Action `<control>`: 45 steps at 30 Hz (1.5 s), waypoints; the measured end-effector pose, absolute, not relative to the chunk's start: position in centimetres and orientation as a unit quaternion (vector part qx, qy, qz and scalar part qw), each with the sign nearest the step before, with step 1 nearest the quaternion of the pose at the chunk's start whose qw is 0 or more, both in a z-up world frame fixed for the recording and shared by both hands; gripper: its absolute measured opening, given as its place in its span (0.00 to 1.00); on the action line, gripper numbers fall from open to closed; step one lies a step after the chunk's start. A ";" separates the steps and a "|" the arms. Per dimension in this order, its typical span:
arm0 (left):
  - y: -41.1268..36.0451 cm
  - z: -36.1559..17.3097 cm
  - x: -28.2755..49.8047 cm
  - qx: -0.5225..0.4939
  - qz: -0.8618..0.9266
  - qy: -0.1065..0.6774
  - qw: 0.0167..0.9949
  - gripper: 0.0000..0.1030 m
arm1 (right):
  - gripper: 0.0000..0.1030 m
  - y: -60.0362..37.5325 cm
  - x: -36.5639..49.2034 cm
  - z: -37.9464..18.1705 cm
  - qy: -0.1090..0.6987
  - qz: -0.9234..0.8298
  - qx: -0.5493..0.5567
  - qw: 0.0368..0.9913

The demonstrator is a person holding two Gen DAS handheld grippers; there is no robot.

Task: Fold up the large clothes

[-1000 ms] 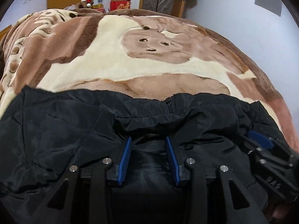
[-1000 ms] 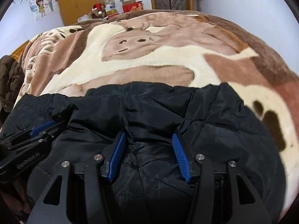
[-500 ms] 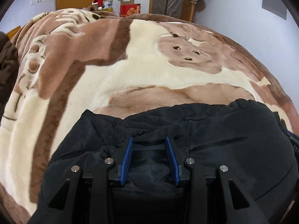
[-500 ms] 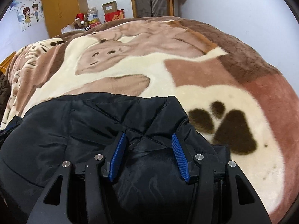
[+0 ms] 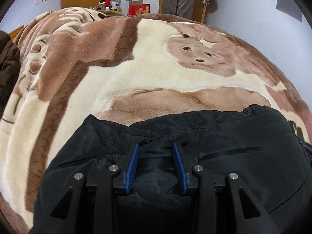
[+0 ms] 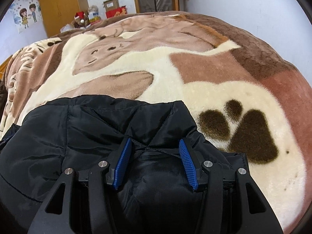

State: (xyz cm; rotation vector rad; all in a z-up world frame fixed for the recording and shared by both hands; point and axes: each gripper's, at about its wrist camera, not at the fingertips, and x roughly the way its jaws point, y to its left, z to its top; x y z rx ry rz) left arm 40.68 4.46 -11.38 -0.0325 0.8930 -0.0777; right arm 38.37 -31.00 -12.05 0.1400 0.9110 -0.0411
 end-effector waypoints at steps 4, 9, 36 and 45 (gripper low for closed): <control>5.1 -9.0 39.4 -0.037 -0.038 0.429 0.902 0.26 | 0.49 -31.0 36.9 -9.5 0.436 -0.025 0.070 0.897; 4.2 -4.7 35.7 -0.067 -0.072 0.381 0.919 0.22 | 0.49 -30.0 33.0 -5.6 0.382 -0.010 0.090 0.920; 10.2 -7.3 32.5 -0.080 -0.025 0.404 0.911 0.17 | 0.48 -33.8 30.2 -9.3 0.408 -0.034 0.082 0.908; 10.9 -11.5 33.5 -0.103 -0.020 0.407 0.908 0.17 | 0.48 -34.5 31.6 -12.1 0.415 -0.037 0.081 0.906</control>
